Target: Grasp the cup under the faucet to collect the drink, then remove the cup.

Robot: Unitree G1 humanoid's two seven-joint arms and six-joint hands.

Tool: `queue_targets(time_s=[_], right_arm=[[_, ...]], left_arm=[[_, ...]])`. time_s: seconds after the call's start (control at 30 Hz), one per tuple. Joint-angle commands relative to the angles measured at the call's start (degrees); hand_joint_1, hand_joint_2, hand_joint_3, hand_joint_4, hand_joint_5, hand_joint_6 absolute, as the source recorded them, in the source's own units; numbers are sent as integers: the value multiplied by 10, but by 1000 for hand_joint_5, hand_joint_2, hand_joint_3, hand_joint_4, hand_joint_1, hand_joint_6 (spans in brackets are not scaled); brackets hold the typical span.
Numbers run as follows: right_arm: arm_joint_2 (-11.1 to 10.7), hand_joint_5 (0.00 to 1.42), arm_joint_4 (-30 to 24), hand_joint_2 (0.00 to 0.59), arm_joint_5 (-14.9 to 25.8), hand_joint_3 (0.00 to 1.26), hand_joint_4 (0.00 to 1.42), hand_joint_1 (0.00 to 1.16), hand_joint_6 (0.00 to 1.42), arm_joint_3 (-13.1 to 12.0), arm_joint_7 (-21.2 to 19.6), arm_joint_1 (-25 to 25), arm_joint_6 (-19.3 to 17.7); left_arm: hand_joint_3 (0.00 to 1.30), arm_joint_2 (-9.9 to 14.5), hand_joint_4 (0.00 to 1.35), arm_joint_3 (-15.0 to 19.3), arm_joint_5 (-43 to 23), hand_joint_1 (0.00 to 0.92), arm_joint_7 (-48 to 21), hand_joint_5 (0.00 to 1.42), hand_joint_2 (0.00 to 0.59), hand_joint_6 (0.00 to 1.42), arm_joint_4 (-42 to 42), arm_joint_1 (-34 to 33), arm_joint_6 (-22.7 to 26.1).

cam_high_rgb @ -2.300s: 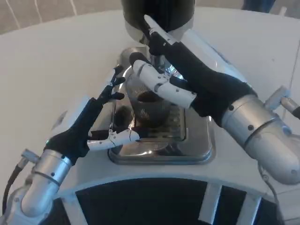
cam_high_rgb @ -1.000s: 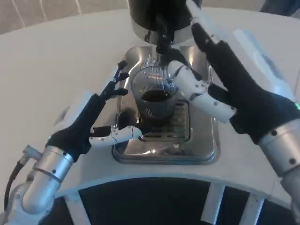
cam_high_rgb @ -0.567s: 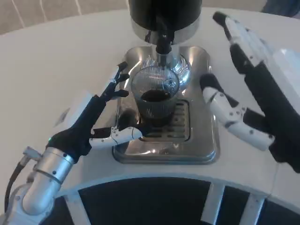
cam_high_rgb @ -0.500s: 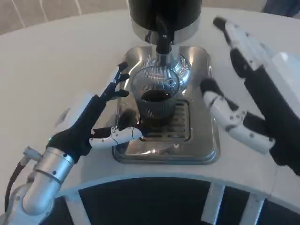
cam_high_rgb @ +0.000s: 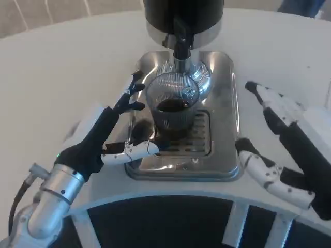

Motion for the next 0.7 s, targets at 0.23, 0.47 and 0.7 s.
queue_targets(time_s=[0.23, 0.47, 0.7], right_arm=[[16, 0, 13, 499, -34, 0, 0, 194, 0, 23, 18, 65, -31], [26, 0, 20, 511, -42, 0, 0, 193, 0, 28, 30, 76, -39], [42, 0, 12, 529, -58, 0, 0, 193, 0, 39, 37, 94, -41]], left_arm=[[0, -7, 16, -5, 0, 388, 6, 267, 59, 239, 53, -31, -12], [0, -14, 14, -7, 3, 388, 15, 275, 59, 251, 86, -59, -17], [0, -21, 14, -17, 8, 388, 23, 284, 59, 256, 128, -92, -26]])
